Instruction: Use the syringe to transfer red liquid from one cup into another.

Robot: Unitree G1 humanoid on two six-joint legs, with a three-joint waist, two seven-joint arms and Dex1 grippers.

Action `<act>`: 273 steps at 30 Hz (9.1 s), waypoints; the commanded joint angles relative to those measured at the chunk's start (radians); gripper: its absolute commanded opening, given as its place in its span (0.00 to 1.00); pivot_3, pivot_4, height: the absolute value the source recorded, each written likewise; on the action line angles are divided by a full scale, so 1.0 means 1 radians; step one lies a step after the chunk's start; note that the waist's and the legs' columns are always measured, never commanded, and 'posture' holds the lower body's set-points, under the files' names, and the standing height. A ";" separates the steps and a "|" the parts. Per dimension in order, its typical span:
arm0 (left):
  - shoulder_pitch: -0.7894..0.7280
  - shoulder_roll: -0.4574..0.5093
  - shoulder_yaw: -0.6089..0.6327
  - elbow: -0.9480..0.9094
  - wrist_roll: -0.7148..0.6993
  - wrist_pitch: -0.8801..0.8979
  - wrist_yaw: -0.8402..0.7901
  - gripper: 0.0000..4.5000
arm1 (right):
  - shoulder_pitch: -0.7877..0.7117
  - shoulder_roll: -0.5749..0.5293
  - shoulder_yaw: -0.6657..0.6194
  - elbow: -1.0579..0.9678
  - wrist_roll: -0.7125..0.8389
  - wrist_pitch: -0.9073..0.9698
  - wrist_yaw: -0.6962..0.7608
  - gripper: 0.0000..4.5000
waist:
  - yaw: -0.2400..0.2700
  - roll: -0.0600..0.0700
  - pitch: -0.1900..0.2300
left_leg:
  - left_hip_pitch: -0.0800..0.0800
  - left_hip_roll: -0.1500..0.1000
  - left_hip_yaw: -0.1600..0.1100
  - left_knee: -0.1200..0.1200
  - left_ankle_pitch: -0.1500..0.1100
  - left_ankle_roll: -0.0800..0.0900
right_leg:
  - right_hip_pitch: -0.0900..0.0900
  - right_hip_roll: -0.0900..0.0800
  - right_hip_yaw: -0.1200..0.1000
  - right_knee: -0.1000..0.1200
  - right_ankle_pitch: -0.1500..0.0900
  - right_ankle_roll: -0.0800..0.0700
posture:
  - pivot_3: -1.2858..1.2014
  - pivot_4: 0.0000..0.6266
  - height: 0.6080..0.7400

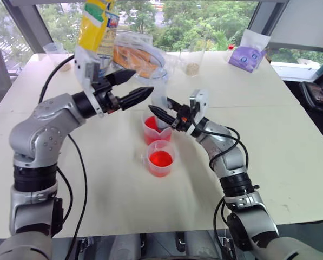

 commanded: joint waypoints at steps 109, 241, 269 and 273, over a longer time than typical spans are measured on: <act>-0.061 0.157 0.149 0.024 -0.198 0.163 -0.129 1.00 | -0.052 -0.203 -0.197 -0.534 0.675 0.673 0.013 0.32 | 0.005 0.000 0.000 | -0.001 0.000 -0.002 0.000 0.000 0.000 | 0.000 -0.001 -0.001 0.000 0.000 0.000 | 0.52 0.24 1.00; 0.204 0.253 0.165 -0.175 -0.241 0.157 -0.263 1.00 | -0.365 -0.515 -0.341 0.151 0.781 1.315 -0.781 0.32 | 0.003 0.000 0.000 | -0.003 0.000 0.001 0.000 -0.001 0.002 | -0.002 -0.001 0.001 -0.002 0.000 -0.001 | 0.52 0.24 1.00; 0.357 0.319 0.211 -0.289 -0.310 0.168 -0.186 1.00 | -0.203 -0.681 -0.056 -0.174 0.415 1.305 -0.300 0.99 | 0.007 0.000 0.000 | -0.003 -0.001 0.000 0.001 -0.001 0.003 | -0.002 0.000 0.001 -0.003 -0.001 0.000 | 0.52 0.24 1.00; 0.393 0.355 0.244 -0.283 -0.303 0.161 -0.200 1.00 | -0.193 -0.828 -0.060 -0.313 0.453 1.225 -0.092 0.99 | 0.004 0.000 0.001 | -0.004 0.000 0.000 0.000 -0.002 0.003 | -0.002 0.000 0.001 -0.003 -0.002 0.002 | 0.52 0.24 1.00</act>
